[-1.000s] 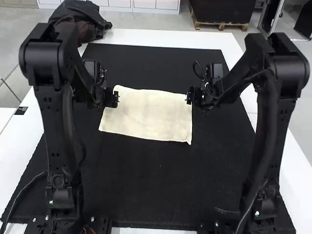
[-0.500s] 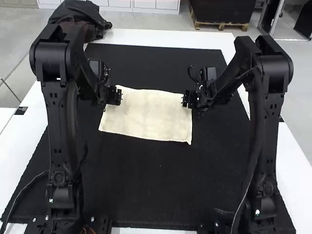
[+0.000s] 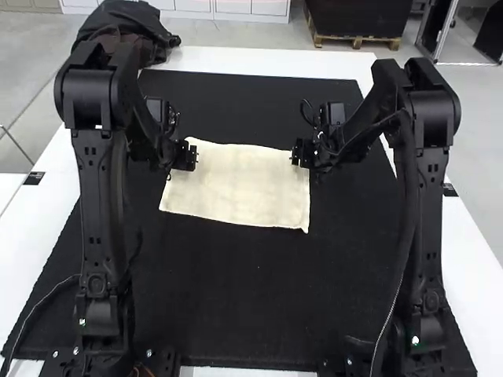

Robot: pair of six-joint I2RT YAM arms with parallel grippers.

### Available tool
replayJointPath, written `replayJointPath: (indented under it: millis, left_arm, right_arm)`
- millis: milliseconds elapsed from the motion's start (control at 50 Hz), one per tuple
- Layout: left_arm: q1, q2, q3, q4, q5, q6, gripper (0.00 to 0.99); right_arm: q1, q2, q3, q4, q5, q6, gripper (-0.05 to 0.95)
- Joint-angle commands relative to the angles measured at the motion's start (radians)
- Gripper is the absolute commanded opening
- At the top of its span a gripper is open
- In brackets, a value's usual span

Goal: Fold the towel.

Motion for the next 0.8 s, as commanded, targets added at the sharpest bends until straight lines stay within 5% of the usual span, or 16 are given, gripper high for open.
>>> replayJointPath:
  millis: [0, 640, 720, 780]
  left_arm:
    - [0.020, 0.010, 0.032, -0.010, 0.009, 0.011, 0.957]
    - [0.025, 0.067, 0.026, 0.004, 0.009, 0.023, 0.910]
    - [0.030, 0.085, 0.026, 0.014, 0.009, 0.043, 0.748]
    - [0.030, 0.102, 0.026, 0.027, 0.012, 0.045, 0.287]
  right_arm:
    - [0.040, 0.007, 0.020, -0.019, 0.019, -0.032, 0.91]
    - [0.072, 0.039, 0.013, -0.033, 0.033, -0.072, 0.90]
    - [0.072, 0.055, 0.013, -0.031, 0.032, -0.067, 0.66]
    - [0.071, 0.059, 0.000, -0.017, 0.021, -0.072, -0.01]
